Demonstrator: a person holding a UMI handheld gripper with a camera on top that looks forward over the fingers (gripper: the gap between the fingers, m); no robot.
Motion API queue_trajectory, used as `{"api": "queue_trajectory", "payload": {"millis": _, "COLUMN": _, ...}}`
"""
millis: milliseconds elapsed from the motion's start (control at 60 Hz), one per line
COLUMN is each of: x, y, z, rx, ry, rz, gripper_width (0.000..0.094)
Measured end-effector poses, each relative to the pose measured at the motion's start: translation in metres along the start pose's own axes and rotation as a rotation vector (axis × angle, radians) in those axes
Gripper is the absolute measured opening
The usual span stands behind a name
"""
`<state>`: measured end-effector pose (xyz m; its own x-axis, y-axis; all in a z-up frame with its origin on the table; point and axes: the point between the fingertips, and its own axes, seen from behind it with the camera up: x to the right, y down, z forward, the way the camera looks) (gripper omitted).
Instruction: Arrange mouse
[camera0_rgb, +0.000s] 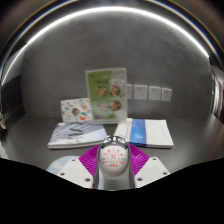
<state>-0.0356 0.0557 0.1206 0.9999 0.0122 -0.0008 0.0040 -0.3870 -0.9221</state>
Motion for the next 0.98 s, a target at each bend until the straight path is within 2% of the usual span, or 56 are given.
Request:
{"api": "queue_trajectory", "payload": {"millis": 100, "x": -0.073, "y": 0.003, "z": -0.032, "rx": 0.015, "ry": -0.018, "rz": -0.010, "gripper_width": 0.0404}}
{"api": "queue_trajectory", "payload": {"millis": 217, "x": -0.131, "y": 0.059, "z": -0.022, "rx": -0.068, "ry": -0.018, "rz": -0.013, "gripper_width": 0.0404}}
{"api": "queue_trajectory", "payload": {"millis": 283, "x": -0.142, "y": 0.092, "z": -0.011, "rx": -0.145, "ry": -0.010, "rz": -0.011, "gripper_width": 0.0405}}
{"api": "queue_trajectory", "payload": {"millis": 400, "x": -0.143, "y": 0.128, "z": 0.007, "rx": -0.212, "ry": 0.004, "rz": -0.006, "gripper_width": 0.0407}}
{"api": "queue_trajectory", "payload": {"millis": 500, "x": -0.143, "y": 0.133, "z": 0.013, "rx": -0.211, "ry": -0.007, "rz": -0.022, "gripper_width": 0.0417}}
{"api": "queue_trajectory", "payload": {"millis": 517, "x": -0.143, "y": 0.134, "z": 0.013, "rx": -0.217, "ry": -0.010, "rz": -0.020, "gripper_width": 0.0487}}
{"api": "queue_trajectory", "payload": {"millis": 533, "x": -0.143, "y": 0.134, "z": 0.013, "rx": -0.220, "ry": -0.013, "rz": -0.015, "gripper_width": 0.0513}}
{"api": "queue_trajectory", "payload": {"millis": 550, "x": -0.143, "y": 0.134, "z": 0.013, "rx": -0.225, "ry": -0.015, "rz": -0.013, "gripper_width": 0.0471}}
{"api": "queue_trajectory", "payload": {"millis": 583, "x": -0.143, "y": 0.133, "z": 0.013, "rx": -0.228, "ry": -0.019, "rz": -0.011, "gripper_width": 0.0516}}
{"api": "queue_trajectory", "payload": {"millis": 600, "x": -0.143, "y": 0.134, "z": 0.013, "rx": -0.236, "ry": -0.023, "rz": -0.011, "gripper_width": 0.0579}}
{"api": "queue_trajectory", "payload": {"millis": 633, "x": -0.143, "y": 0.135, "z": 0.011, "rx": -0.252, "ry": -0.027, "rz": 0.000, "gripper_width": 0.0561}}
{"api": "queue_trajectory", "payload": {"millis": 650, "x": -0.143, "y": 0.137, "z": 0.010, "rx": -0.265, "ry": -0.028, "rz": 0.012, "gripper_width": 0.0627}}
{"api": "queue_trajectory", "payload": {"millis": 667, "x": -0.142, "y": 0.138, "z": 0.007, "rx": -0.275, "ry": -0.033, "rz": 0.026, "gripper_width": 0.0629}}
{"api": "queue_trajectory", "payload": {"millis": 683, "x": -0.143, "y": 0.138, "z": 0.004, "rx": -0.283, "ry": -0.037, "rz": 0.039, "gripper_width": 0.0697}}
{"api": "queue_trajectory", "payload": {"millis": 700, "x": -0.144, "y": 0.138, "z": 0.000, "rx": -0.286, "ry": -0.045, "rz": 0.049, "gripper_width": 0.0719}}
{"api": "queue_trajectory", "payload": {"millis": 750, "x": -0.147, "y": 0.131, "z": -0.014, "rx": -0.259, "ry": -0.074, "rz": 0.067, "gripper_width": 0.0903}}
{"api": "queue_trajectory", "payload": {"millis": 800, "x": -0.147, "y": 0.124, "z": -0.033, "rx": -0.240, "ry": -0.089, "rz": 0.082, "gripper_width": 0.0855}}
{"api": "queue_trajectory", "payload": {"millis": 983, "x": -0.122, "y": 0.134, "z": -0.106, "rx": -0.212, "ry": -0.117, "rz": 0.099, "gripper_width": 0.0854}}
